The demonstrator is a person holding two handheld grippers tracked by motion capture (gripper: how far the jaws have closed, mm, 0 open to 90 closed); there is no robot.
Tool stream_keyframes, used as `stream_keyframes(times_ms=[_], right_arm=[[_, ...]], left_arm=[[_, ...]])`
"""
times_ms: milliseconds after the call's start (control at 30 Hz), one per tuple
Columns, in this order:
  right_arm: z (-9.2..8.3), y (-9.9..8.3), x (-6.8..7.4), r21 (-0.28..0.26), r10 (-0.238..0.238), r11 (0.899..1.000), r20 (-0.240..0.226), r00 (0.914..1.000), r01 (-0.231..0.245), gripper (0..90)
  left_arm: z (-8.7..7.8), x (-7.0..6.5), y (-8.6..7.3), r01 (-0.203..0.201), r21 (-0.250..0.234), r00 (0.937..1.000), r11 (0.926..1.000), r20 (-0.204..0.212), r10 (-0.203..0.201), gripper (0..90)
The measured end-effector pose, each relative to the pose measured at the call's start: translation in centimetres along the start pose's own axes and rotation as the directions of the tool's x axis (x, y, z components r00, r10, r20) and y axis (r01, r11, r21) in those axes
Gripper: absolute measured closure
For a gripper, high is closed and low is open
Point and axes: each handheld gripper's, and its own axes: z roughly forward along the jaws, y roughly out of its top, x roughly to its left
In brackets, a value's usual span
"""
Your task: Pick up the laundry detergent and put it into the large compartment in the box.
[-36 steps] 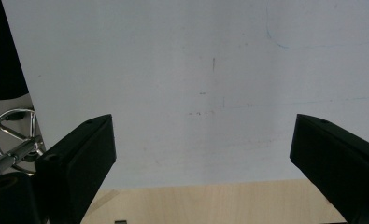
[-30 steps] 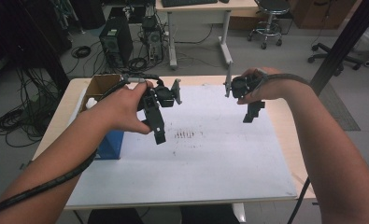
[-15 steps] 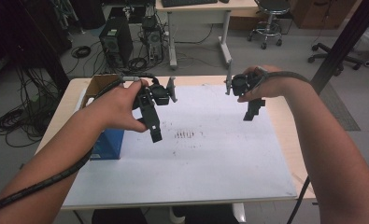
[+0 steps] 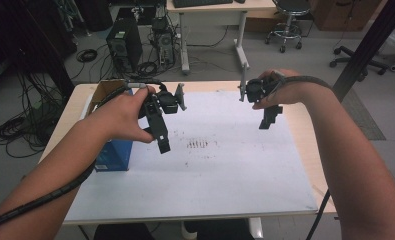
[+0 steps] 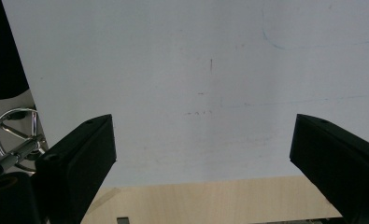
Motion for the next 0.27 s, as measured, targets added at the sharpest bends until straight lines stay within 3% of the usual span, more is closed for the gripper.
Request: stream_keyframes(times_ms=[267], right_arm=[[-0.04,0.26,0.6,-0.022,0.0,1.0,0.008,1.0,0.0,6.8]], left_arm=[[0.06,-0.32,0.17,-0.012,-0.025,0.9998,0.9996,0.018,0.013,0.2]])
